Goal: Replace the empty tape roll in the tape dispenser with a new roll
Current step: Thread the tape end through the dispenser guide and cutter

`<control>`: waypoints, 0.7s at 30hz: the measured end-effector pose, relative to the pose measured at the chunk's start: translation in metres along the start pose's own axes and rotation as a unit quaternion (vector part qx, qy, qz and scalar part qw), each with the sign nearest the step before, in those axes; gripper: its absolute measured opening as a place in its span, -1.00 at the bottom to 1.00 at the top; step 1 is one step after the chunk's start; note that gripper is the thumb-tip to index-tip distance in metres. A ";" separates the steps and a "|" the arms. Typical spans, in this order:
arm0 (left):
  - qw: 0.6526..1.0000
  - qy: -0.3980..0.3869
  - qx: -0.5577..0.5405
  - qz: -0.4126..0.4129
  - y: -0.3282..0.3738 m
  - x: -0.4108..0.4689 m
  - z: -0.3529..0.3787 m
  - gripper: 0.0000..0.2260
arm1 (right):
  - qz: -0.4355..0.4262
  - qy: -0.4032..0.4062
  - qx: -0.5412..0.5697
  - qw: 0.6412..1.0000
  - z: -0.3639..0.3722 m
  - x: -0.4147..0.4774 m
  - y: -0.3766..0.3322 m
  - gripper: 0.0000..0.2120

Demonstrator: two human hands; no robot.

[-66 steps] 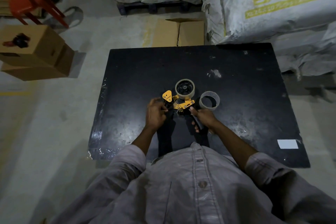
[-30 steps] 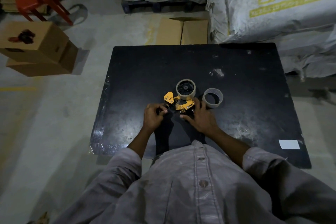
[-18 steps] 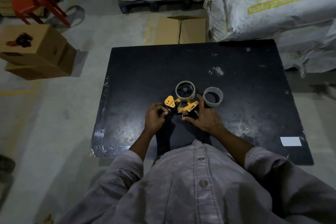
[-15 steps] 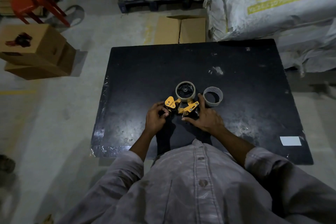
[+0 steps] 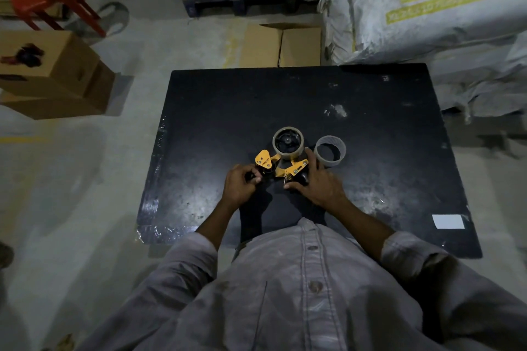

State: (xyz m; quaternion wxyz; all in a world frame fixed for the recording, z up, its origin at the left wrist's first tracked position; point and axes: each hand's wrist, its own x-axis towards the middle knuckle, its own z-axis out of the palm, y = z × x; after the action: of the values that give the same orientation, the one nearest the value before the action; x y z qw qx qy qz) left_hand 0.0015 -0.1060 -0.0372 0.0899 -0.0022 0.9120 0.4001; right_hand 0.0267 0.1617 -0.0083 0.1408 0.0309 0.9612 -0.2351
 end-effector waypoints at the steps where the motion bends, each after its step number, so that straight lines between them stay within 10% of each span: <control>1: 1.000 0.004 0.000 -0.004 -0.001 0.000 0.001 -0.82 | -0.016 0.004 -0.001 1.000 -0.001 0.000 -0.003 0.17; 5: 1.000 0.010 -0.009 -0.014 -0.003 -0.003 0.004 -0.80 | -0.041 0.000 0.015 0.999 -0.007 0.001 -0.008 -0.11; 15: 1.000 0.012 0.001 -0.009 -0.005 -0.015 0.005 -0.86 | -0.037 -0.011 0.050 0.998 -0.010 -0.006 -0.001 -0.09; 21: 1.000 0.000 0.017 -0.013 -0.009 -0.014 0.001 -0.83 | 0.054 0.017 0.041 0.998 0.006 -0.008 -0.003 0.26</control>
State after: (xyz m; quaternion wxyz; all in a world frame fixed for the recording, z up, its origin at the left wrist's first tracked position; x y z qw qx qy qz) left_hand 0.0165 -0.1119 -0.0423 0.0957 -0.0127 0.9185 0.3834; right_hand 0.0350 0.1564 -0.0096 0.1350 0.0925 0.9501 -0.2656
